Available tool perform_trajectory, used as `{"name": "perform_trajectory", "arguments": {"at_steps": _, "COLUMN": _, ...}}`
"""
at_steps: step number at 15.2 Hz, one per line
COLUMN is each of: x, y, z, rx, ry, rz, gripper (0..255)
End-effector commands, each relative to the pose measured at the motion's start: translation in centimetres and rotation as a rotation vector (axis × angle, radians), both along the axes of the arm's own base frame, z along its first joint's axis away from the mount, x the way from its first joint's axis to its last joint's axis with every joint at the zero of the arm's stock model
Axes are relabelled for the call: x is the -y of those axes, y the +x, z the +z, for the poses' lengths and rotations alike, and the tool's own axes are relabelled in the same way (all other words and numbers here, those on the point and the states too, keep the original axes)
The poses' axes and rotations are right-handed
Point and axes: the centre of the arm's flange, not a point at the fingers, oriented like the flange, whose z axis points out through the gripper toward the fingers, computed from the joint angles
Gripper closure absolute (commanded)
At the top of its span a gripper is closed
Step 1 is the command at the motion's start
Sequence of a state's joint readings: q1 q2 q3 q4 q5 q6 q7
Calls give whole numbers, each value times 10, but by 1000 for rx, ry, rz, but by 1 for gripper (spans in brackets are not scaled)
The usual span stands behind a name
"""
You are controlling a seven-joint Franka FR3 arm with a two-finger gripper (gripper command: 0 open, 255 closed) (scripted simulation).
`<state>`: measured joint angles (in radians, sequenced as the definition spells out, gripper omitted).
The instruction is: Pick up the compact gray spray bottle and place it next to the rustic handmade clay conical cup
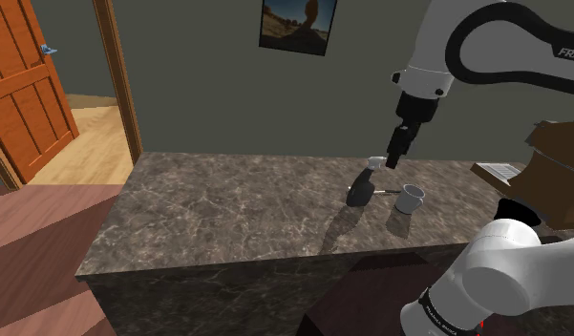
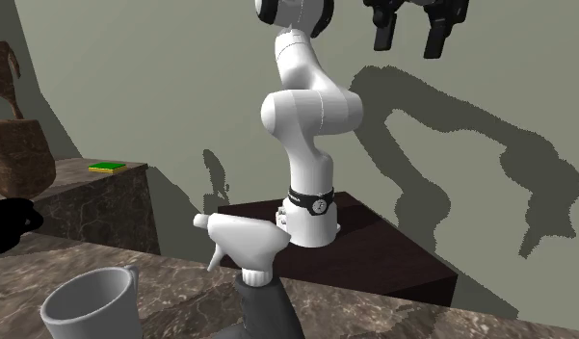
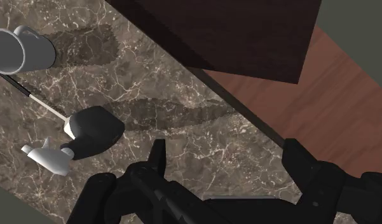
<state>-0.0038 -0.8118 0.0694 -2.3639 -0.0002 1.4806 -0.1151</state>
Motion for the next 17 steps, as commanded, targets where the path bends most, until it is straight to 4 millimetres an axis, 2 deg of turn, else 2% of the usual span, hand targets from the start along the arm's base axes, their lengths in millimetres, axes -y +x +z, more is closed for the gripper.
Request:
{"name": "perform_trajectory", "arguments": {"at_steps": 1, "x": 0, "y": 0, "z": 0, "rx": 0, "ry": 0, "rz": 0, "gripper": 0}}
{"name": "perform_trajectory", "arguments": {"at_steps": 9, "x": 84, "y": 32, "z": -48, "rx": 12, "ry": -2, "rz": 243, "gripper": 0}}
{"name": "perform_trajectory", "arguments": {"at_steps": 17, "x": 159, "y": 84, "z": -95, "rx": 24, "ry": -3, "rz": 486, "gripper": 0}}
